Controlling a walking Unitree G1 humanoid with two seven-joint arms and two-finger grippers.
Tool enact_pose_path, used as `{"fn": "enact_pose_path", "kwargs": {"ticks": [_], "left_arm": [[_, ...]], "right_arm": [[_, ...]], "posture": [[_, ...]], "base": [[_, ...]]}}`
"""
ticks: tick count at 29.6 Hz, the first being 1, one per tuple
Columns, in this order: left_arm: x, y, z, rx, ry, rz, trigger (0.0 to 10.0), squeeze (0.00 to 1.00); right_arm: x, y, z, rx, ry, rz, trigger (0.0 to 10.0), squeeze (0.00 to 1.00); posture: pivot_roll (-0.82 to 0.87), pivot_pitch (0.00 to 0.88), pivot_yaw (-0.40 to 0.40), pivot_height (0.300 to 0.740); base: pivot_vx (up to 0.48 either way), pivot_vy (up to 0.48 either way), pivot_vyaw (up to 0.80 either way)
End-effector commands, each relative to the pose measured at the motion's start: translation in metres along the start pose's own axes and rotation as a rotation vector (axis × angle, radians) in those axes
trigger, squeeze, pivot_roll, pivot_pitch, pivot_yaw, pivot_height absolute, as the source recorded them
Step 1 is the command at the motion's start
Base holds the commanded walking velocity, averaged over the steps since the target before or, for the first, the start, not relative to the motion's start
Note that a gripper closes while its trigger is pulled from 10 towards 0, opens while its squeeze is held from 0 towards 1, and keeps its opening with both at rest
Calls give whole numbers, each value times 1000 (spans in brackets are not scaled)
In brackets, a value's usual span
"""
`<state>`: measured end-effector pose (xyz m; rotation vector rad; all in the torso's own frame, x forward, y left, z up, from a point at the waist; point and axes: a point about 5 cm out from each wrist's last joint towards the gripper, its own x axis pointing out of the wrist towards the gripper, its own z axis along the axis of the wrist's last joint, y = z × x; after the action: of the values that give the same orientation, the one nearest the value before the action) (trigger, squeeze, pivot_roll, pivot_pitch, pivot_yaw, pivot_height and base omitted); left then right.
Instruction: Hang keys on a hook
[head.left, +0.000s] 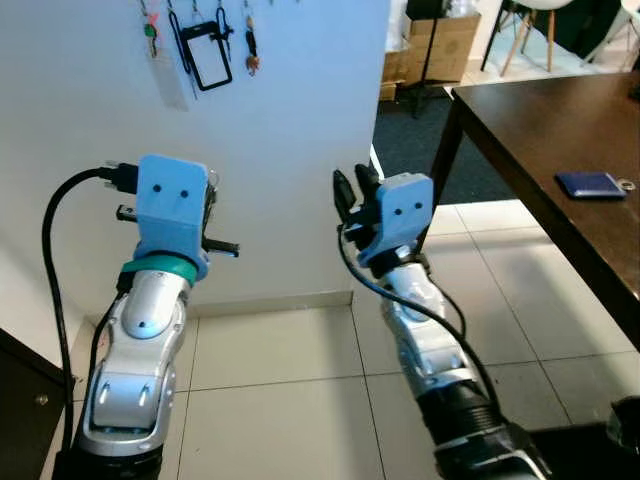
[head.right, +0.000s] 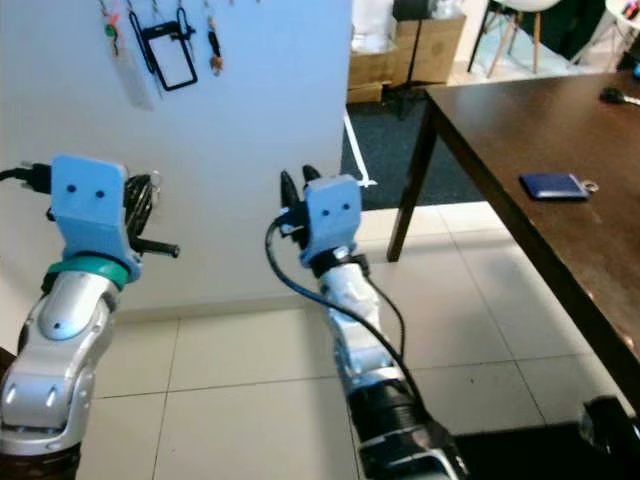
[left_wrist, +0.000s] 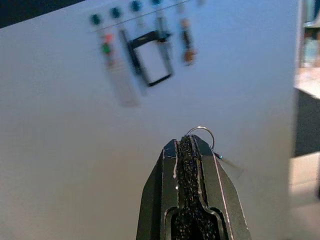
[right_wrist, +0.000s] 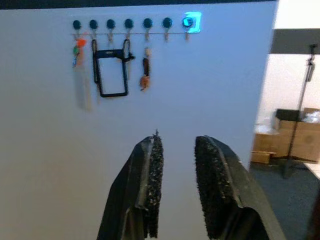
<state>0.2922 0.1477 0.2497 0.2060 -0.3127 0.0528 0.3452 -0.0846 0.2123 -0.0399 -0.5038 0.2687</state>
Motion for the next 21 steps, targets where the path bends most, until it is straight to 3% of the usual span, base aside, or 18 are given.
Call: {"fn": "enact_pose_path", "kwargs": {"ticks": [1, 13, 21], "left_arm": [[-1, 3, -2, 11, 7, 11, 10000, 0], [2, -3, 5, 4, -26, -15, 10000, 0], [3, -6, 6, 3, -33, -25, 10000, 0]], "right_arm": [[-2, 7, -4, 26, 24, 14, 10000, 0], [-10, 4, -13, 54, 62, -4, 10000, 0], [-11, 0, -15, 49, 78, -13, 10000, 0]], "posture": [[-4, 3, 100, 740], [-1, 8, 102, 740], [-8, 18, 100, 740]], "base": [[461, 0, 0], [458, 0, 0], [456, 0, -684]]}}
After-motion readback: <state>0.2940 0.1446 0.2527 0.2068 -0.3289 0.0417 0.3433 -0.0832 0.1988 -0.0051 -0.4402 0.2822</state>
